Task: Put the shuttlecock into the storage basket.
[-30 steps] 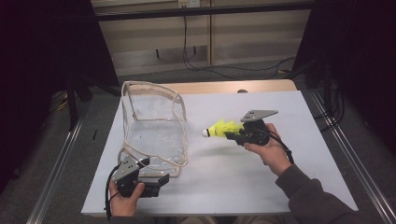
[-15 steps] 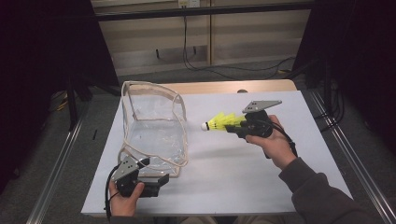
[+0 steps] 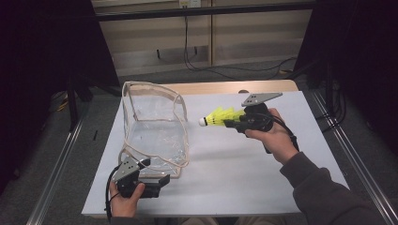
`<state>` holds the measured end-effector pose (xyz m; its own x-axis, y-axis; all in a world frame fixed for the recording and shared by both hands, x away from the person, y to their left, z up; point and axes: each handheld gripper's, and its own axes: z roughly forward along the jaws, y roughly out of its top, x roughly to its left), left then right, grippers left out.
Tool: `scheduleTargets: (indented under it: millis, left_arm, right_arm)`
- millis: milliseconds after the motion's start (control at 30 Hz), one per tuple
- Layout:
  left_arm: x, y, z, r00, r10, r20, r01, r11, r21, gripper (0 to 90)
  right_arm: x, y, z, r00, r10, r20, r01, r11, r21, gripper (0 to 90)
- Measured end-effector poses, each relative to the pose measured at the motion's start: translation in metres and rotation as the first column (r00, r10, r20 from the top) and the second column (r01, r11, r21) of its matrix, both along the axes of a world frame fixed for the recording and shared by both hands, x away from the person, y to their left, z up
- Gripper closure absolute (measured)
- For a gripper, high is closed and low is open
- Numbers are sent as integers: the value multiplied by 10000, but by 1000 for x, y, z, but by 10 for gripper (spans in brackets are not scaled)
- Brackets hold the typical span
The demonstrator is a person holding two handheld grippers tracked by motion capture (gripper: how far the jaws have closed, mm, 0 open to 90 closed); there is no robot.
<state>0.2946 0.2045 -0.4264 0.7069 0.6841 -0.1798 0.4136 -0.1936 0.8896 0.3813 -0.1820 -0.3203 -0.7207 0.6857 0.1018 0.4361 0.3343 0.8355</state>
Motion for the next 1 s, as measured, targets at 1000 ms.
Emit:
scheduleTargets:
  millis: [1000]
  left_arm:
    - [0,0,0,10000,-1,-15,1,10000,-7,22]
  right_arm:
    - [7,17,39,9992,271,284,-262,9992,-293,808]
